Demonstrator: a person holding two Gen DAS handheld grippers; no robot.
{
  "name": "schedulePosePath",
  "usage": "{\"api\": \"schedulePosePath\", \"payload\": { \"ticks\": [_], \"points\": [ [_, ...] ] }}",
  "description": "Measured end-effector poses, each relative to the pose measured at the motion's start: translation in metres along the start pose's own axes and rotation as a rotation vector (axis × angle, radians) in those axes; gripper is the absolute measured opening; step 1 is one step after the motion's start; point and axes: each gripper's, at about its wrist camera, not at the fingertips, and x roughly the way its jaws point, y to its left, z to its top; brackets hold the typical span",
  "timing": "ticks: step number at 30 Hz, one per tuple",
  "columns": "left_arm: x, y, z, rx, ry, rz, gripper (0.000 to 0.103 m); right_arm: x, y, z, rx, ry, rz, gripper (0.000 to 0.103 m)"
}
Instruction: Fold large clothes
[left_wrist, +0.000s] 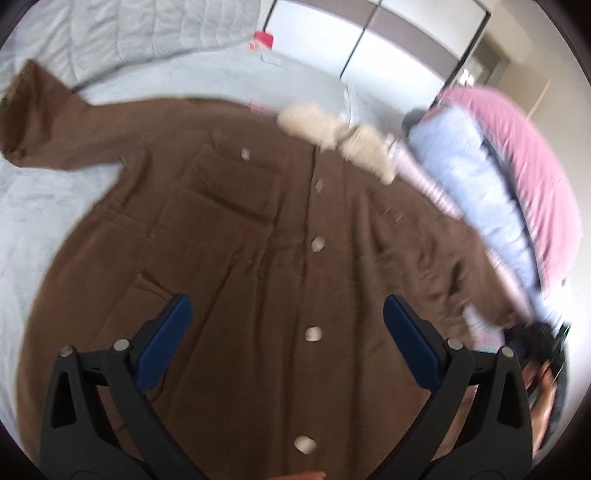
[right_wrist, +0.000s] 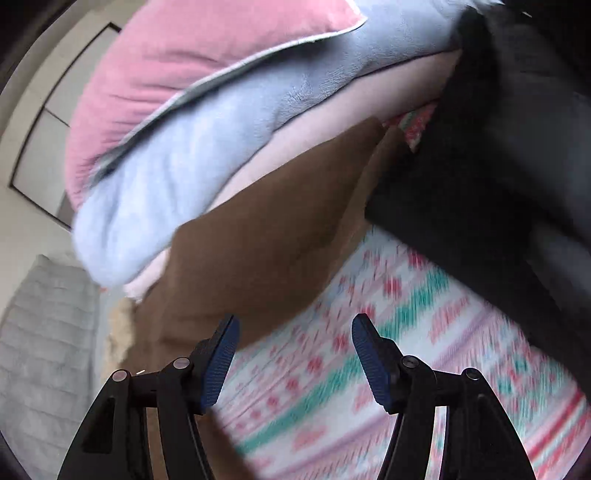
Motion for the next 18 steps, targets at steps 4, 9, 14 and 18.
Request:
{"api": "schedulePosePath", "payload": {
  "ticks": [4, 9, 14, 18],
  "points": [
    [0.038, 0.002, 0.009, -0.046, 0.073, 0.025, 0.102, 0.034, -0.002, 0.023, -0.028, -0.041, -0.087, 0.064],
    [0.045, -0.010, 0.005, 0.044, 0.054, 0.090, 0.102, 0.063, -0.012, 0.037, -0.048, -0.081, -0.124, 0.034],
    [0.047, 0.000, 0.006, 0.024, 0.076, 0.106, 0.102, 0.023, 0.015, 0.043, -0.153, -0.270, -0.133, 0.007],
    [0.048, 0.006, 0.007, -0.002, 0.084, 0.112, 0.102, -0.038, 0.060, 0.038, -0.242, -0.452, -0.135, 0.006]
  ]
}}
